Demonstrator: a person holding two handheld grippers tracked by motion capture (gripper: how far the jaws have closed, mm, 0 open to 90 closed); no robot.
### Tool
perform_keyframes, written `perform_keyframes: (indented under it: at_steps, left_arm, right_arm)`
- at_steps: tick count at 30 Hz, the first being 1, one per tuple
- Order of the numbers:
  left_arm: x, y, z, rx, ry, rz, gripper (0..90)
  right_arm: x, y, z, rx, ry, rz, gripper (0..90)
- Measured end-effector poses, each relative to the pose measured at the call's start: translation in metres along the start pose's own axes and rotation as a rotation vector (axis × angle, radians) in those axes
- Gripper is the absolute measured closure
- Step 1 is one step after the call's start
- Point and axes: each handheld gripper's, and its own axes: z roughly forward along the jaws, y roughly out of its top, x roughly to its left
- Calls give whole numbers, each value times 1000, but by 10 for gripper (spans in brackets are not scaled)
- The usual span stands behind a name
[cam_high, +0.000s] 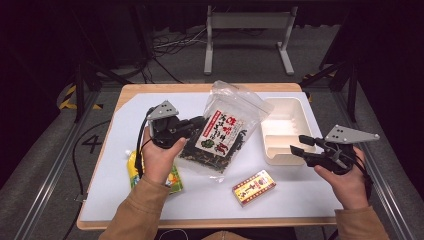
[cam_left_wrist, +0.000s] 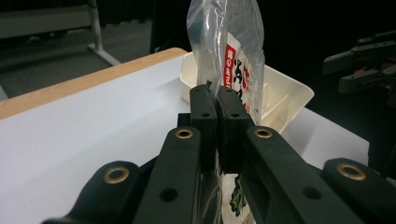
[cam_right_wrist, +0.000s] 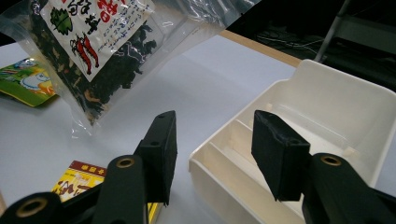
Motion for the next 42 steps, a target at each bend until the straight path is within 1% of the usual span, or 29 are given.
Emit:
perform_keyframes:
  at_steps: [1,4,6,7,9,11,12,13,14,15,17,18,19,20,21,23,26,32,34,37,40,42]
  left_arm:
    - [-1,-2,-2,-17,-1,8,873]
    - [-2,-3,-2,-26,-1,14,875]
    - [-3,-3,-3,-43,-5,17,875]
    - [-3,-4,-4,-49,-6,22,875]
    - [-3,-4,-6,-62,-11,23,875]
    - [-3,-4,-8,-68,-22,21,876]
    - [-3,-5,-8,-76,-24,15,876]
    - [-3,-5,-9,-80,-29,20,876]
    - [-3,-5,-9,-76,-35,19,876]
    - [-4,-5,-9,-73,-30,22,875]
    - [-4,-5,-8,-75,-26,26,876]
    - [-4,-5,-8,-75,-26,26,876]
    - [-5,-5,-8,-76,-24,25,876]
    - [-5,-6,-7,-76,-25,24,876]
    - [-5,-6,-7,-74,-27,23,876]
    - [-4,-6,-8,-76,-26,25,876]
    - [-4,-7,-9,-82,-30,14,877]
    - [-4,-7,-12,-95,-39,6,878]
    - [-5,-7,-12,-92,-43,6,878]
    - [-5,-7,-11,-94,-43,9,878]
    - [-5,-8,-11,-94,-49,5,879]
    - [-4,-8,-11,-96,-51,2,879]
  right_arm:
    - [1,1,1,0,9,4,518]
    - [2,1,3,-5,23,12,527]
    - [5,4,7,-10,55,29,526]
    - [5,4,7,-10,55,29,526]
    - [6,7,9,-18,71,43,519]
    - [6,10,9,-34,85,70,511]
    - [5,11,10,-40,90,83,510]
    - [4,12,11,-44,98,99,506]
    - [2,14,12,-50,112,121,497]
    - [1,16,13,-56,123,139,481]
    - [-4,20,16,-59,132,158,465]
    - [-4,20,16,-59,132,158,465]
    - [-7,23,17,-62,136,169,458]
    - [-10,27,19,-67,145,193,445]
    - [-12,29,20,-71,150,206,436]
    - [-15,32,24,-71,153,223,421]
    - [-18,36,34,-52,147,244,397]
    - [-15,41,55,-50,183,266,378]
    - [-13,42,63,-53,200,277,379]
    - [-9,43,75,-58,243,299,381]
    - [-4,45,83,-63,262,298,379]
    - [-2,46,87,-59,250,290,376]
